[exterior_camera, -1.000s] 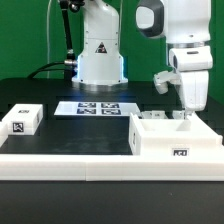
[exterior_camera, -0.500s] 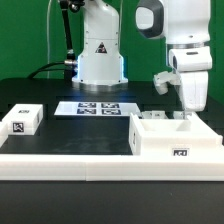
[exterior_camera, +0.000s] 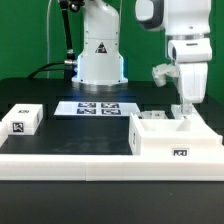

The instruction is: Assemble cabinet

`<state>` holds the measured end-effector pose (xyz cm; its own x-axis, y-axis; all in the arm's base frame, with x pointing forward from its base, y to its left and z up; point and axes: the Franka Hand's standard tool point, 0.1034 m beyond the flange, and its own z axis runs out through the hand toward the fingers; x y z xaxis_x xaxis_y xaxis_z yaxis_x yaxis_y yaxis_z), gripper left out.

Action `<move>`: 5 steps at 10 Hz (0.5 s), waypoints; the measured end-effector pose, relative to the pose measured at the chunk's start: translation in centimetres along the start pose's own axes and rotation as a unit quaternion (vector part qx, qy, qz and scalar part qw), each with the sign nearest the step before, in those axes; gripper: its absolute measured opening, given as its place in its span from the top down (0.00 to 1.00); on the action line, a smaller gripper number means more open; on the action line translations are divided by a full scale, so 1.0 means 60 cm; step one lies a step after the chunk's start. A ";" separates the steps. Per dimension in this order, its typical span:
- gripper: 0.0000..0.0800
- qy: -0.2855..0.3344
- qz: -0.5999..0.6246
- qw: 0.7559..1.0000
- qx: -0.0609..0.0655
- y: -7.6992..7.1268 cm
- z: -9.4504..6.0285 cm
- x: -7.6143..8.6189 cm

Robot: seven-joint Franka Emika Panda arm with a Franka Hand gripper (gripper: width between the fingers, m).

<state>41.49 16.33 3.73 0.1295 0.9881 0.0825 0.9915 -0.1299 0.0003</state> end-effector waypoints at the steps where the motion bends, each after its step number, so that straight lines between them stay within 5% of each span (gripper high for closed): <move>1: 0.91 -0.007 -0.003 1.000 -0.001 0.009 -0.016 -0.009; 5: 0.91 -0.012 0.007 1.000 -0.005 0.035 -0.029 -0.053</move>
Offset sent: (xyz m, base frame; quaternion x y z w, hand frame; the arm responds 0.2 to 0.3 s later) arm 0.0114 -0.0258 0.0090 0.0047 -0.0138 -0.0276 0.9995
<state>43.15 12.74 5.22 0.1433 0.9879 0.0593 0.9895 -0.1441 0.0095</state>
